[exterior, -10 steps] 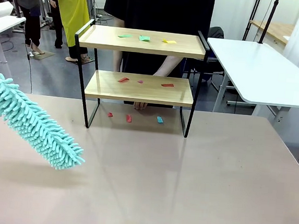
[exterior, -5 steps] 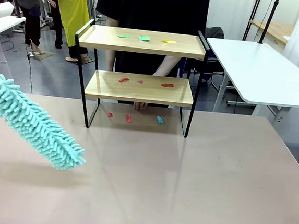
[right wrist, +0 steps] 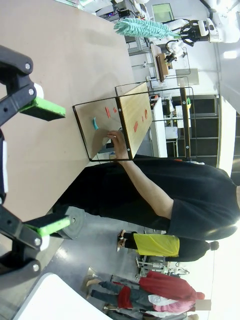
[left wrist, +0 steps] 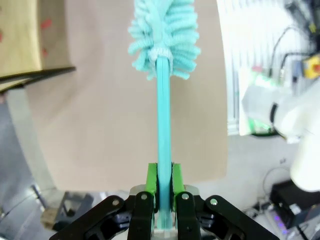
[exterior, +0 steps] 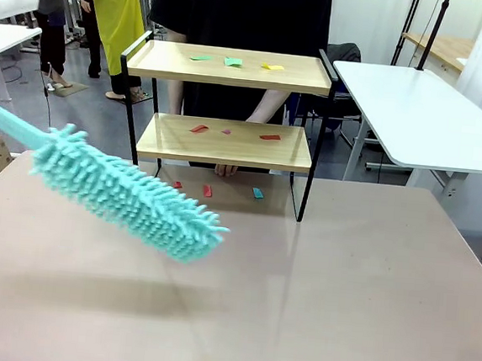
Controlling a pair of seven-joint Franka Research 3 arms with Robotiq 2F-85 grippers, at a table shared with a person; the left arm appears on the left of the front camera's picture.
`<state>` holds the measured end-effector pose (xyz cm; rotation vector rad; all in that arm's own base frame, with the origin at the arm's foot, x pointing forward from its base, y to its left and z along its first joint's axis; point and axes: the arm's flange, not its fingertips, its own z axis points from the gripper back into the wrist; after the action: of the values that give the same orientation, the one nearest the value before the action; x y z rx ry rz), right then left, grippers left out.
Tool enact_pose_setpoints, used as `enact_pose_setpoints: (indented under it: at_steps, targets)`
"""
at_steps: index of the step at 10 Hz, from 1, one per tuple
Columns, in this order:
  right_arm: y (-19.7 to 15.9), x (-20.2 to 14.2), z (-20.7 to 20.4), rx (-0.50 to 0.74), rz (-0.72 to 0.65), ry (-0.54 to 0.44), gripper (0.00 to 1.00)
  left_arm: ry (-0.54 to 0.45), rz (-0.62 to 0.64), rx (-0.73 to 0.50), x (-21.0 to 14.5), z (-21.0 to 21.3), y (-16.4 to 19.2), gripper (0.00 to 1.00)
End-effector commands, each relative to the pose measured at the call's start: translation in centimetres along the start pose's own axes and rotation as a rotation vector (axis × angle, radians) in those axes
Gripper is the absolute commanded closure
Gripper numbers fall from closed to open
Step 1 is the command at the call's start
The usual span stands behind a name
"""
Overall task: Clean the shelf.
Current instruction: Clean the specific section of the Shelf indicated by the human with the Duster.
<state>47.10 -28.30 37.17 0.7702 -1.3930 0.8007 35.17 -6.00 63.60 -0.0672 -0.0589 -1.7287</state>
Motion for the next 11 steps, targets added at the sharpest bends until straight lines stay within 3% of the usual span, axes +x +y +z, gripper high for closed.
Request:
enact_pose_setpoints:
  at_steps: [1, 3, 6, 7, 8, 11]
  targets:
    - [0.2, 0.7, -0.3, -0.007, -0.014, 0.025, 0.0, -0.156, 0.088, 0.046, 1.7, -2.8, -0.6, 0.86]
    - [0.2, 0.7, -0.3, -0.007, -0.014, 0.025, 0.0, -0.243, 0.254, 0.065, 4.2, -5.9, -2.4, 0.86]
    - [0.2, 0.7, -0.3, -0.007, -0.014, 0.025, 0.0, -0.332, 0.365, 0.058, 7.3, -8.9, -5.3, 0.86]
    - [0.2, 0.7, -0.3, -0.007, -0.014, 0.025, 0.0, -0.351, 0.341, 0.062, 7.6, -9.3, -5.6, 0.86]
    - [0.2, 0.7, -0.3, -0.007, -0.014, 0.025, 0.0, -0.298, 0.334, 0.024, 6.1, -8.4, -3.9, 0.86]
    - [0.2, 0.7, -0.3, -0.007, -0.014, 0.025, 0.0, -0.307, 0.341, 0.03, 6.8, -9.2, -4.8, 0.86]
